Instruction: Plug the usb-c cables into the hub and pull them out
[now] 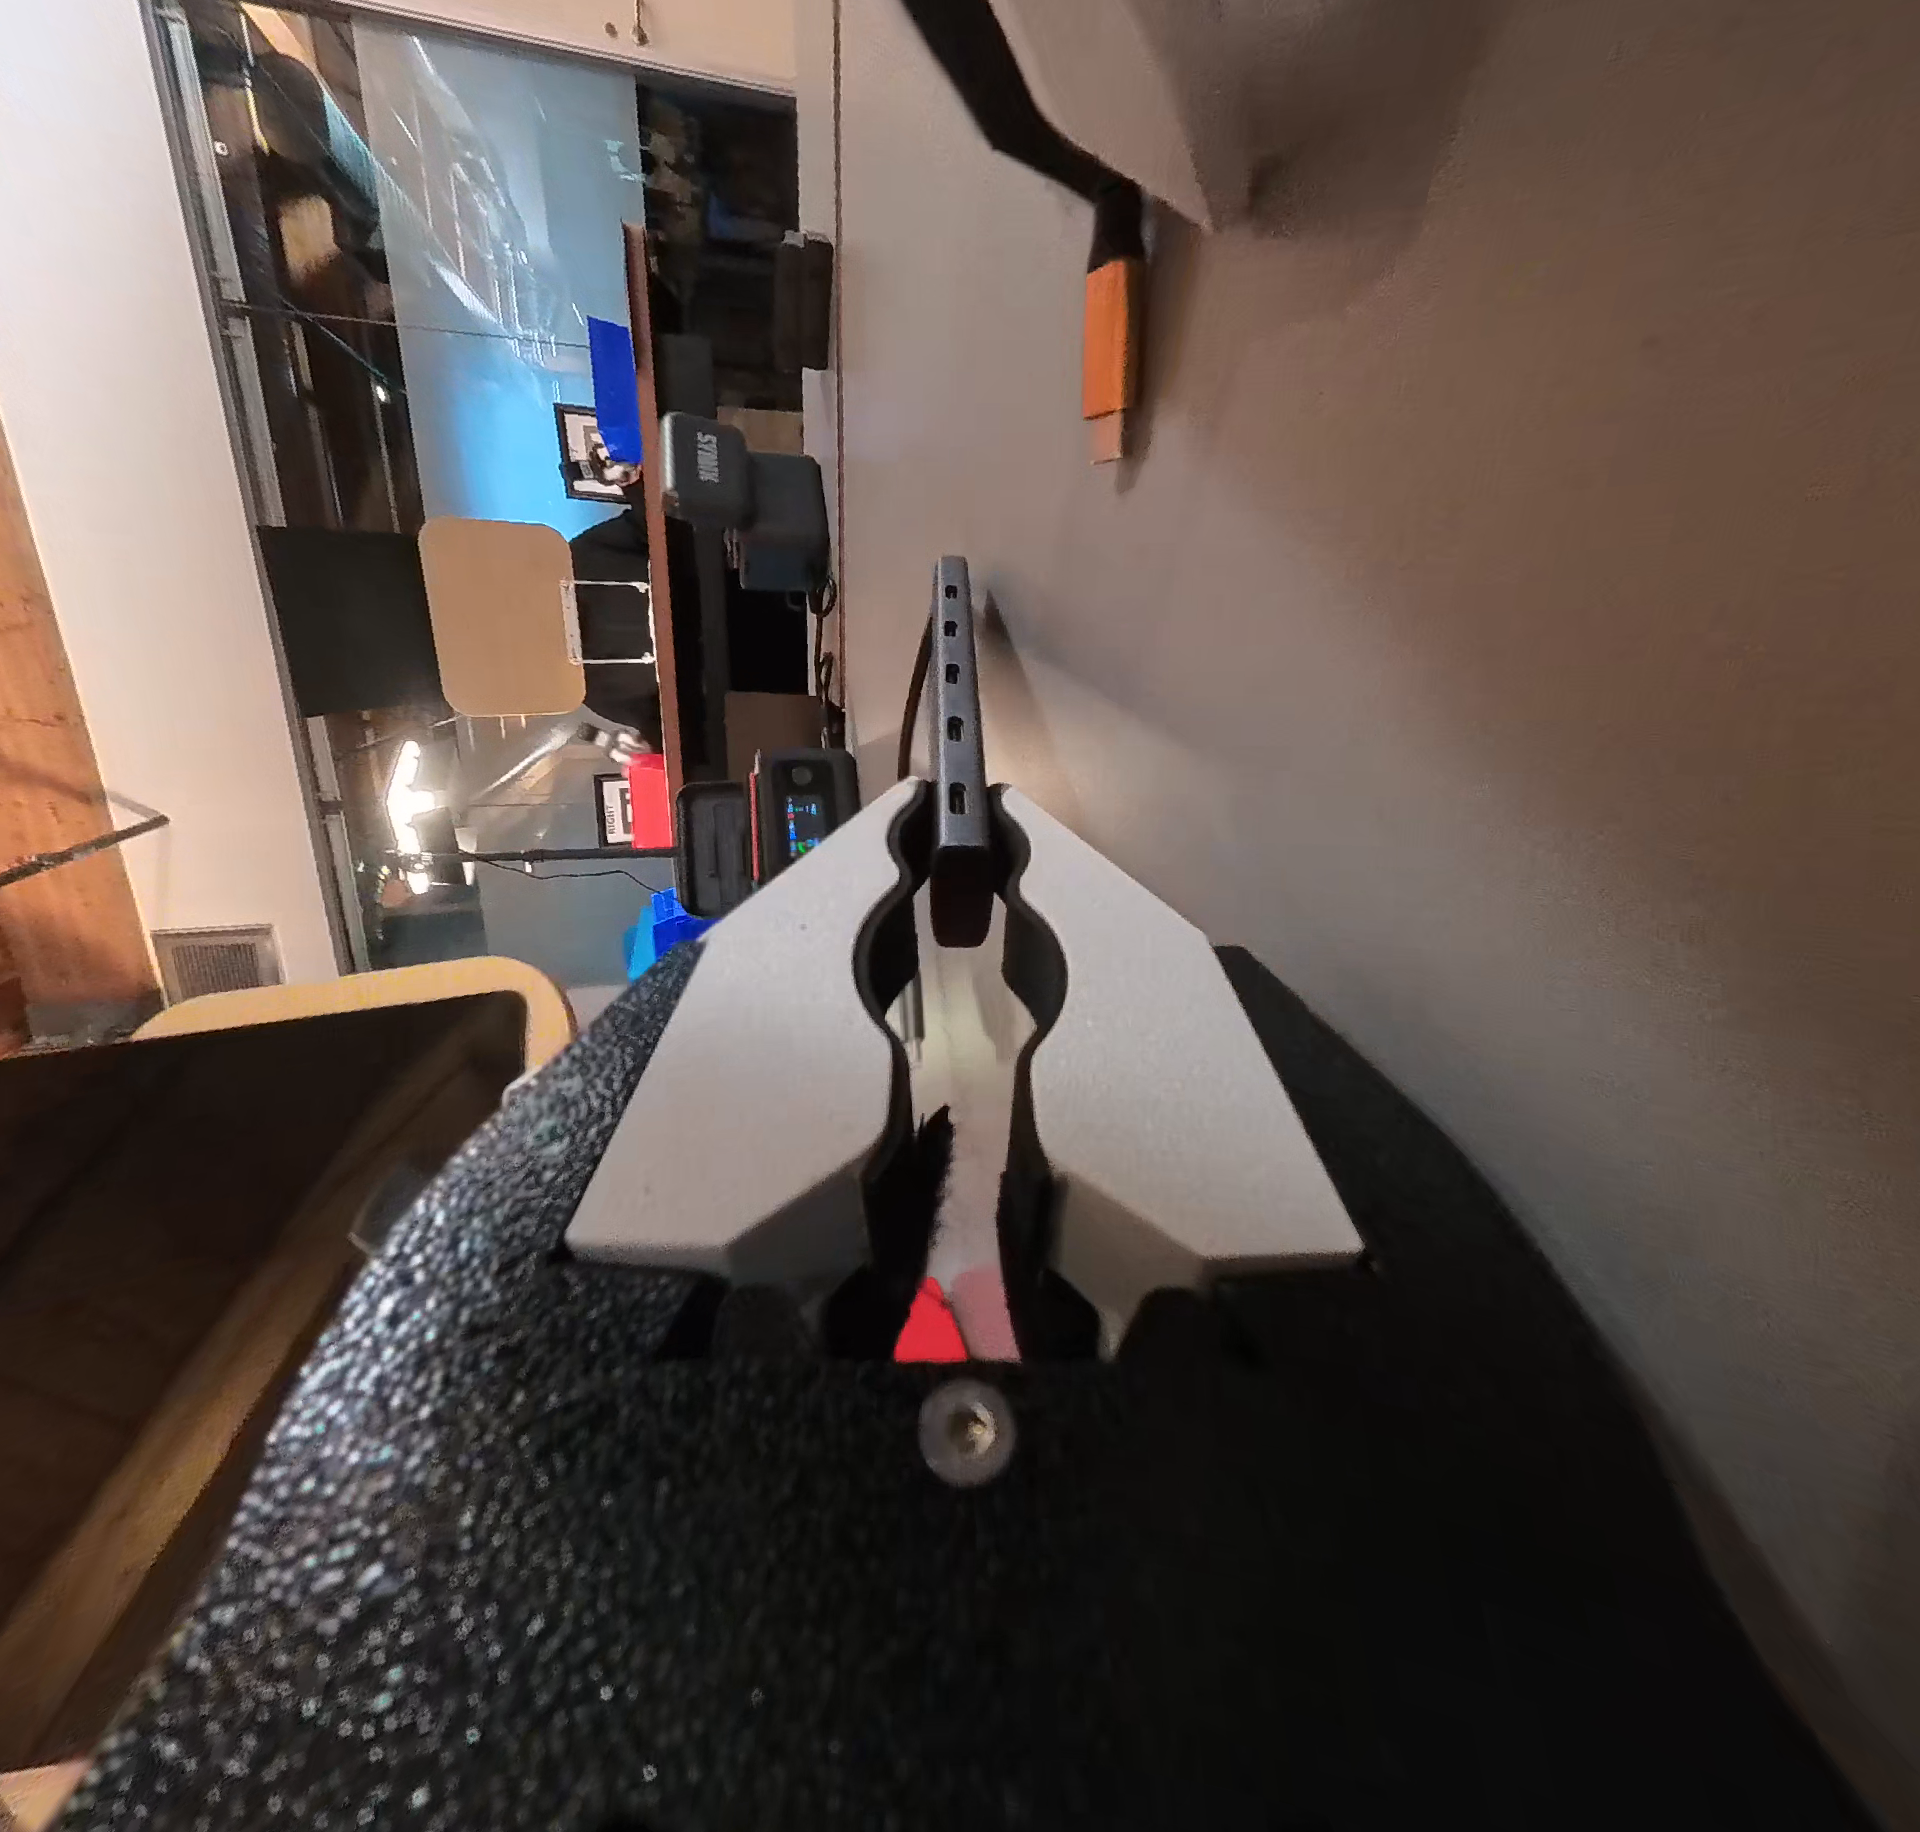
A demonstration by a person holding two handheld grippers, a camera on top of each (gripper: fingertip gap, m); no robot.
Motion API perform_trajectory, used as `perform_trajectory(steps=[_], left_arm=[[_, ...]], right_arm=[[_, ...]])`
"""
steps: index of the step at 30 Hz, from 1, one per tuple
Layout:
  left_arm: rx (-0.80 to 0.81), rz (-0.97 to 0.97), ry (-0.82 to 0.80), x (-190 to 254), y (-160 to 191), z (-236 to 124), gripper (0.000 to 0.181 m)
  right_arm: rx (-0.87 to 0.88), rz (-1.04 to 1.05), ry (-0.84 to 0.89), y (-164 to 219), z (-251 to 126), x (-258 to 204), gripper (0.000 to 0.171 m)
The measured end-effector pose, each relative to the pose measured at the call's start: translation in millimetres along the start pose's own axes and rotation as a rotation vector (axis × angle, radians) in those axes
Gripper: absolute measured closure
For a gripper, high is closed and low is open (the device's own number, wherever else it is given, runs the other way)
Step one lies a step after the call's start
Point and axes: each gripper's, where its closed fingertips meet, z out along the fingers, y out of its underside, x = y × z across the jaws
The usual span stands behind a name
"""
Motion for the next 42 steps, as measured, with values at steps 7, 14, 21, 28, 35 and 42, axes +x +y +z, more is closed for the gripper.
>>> perform_trajectory(steps=[7,14,21,28,35,42], left_arm=[[-0.012,-0.043,0.03,6,7,1,0.173],[-0.034,-0.028,0.041,9,13,-2,0.171],[-0.033,0.006,0.037,11,12,-3,0.171],[-0.015,0.062,0.019,11,11,-7,0.172],[0.029,0.132,-0.008,10,6,-13,0.173],[0.084,0.159,-0.012,11,2,-19,0.173]], right_arm=[[0.101,0.132,0.054,-25,4,2,0.165],[0.093,0.206,0.088,-30,14,-6,0.165],[0.095,0.186,0.084,-34,15,-11,0.166],[0.093,0.262,0.034,-30,15,-12,0.165],[0.124,0.41,-0.112,-27,11,-16,0.165],[0.117,0.428,-0.177,-24,9,-20,0.165]])
